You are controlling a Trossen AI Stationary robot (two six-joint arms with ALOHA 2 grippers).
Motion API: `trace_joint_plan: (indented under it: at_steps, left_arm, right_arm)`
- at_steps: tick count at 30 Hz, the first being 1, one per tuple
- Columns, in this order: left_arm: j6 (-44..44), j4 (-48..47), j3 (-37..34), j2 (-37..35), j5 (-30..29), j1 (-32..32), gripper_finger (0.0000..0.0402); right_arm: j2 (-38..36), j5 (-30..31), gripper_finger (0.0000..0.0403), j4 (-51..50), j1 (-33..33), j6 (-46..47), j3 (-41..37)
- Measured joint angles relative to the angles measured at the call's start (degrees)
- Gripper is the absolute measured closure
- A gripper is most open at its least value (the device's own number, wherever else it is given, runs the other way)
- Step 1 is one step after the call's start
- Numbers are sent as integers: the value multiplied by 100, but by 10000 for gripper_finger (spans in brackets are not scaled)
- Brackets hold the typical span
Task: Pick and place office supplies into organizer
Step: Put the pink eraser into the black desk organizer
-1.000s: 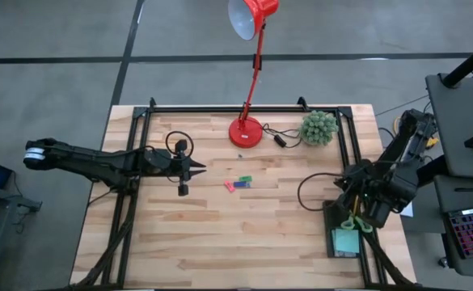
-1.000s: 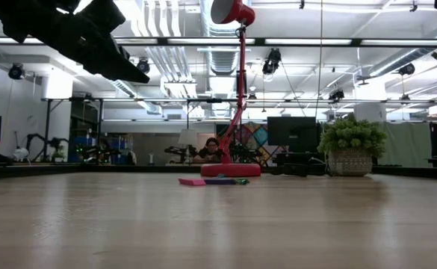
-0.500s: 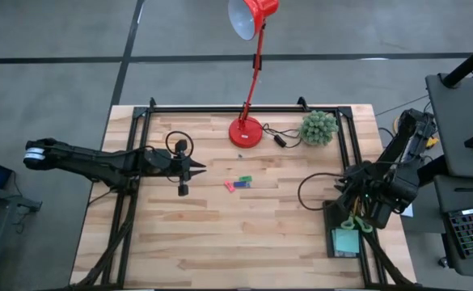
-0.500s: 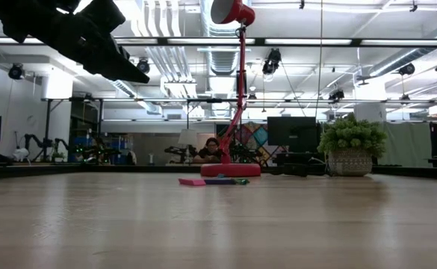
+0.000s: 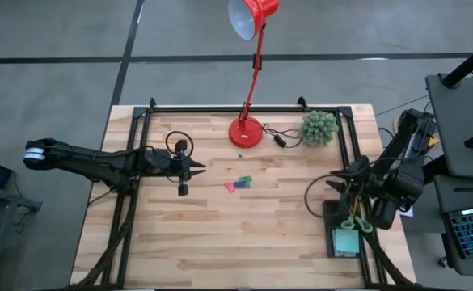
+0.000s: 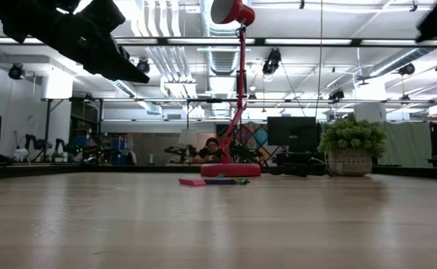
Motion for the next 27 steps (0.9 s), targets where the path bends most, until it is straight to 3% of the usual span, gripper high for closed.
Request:
trace_joint_plan:
  at_steps: [4, 10, 14, 19, 23, 27]
  left_arm:
    - [-2, 2, 0, 0, 0, 0, 354]
    - [0, 40, 4, 0, 0, 0, 354]
    - [0, 97, 4, 0, 0, 0, 354]
    - [-2, 184, 4, 0, 0, 0, 354]
    - [0, 185, 4, 0, 0, 0, 354]
    - [0, 181, 4, 0, 0, 0, 354]
  right_arm:
    - [-7, 1060, 242, 984, 0, -1208, 25]
    - [41, 1058, 273, 3695, -66, -4128, -108]
    - [114, 358, 296, 6070, -188, -6395, -405]
    - [175, -1048, 318, 8676, -604, -8787, -965]
    - [179, -2472, 333, 9652, -1291, -9729, -1303]
    - [142, -2730, 345, 9623, -2132, -10129, -1402]
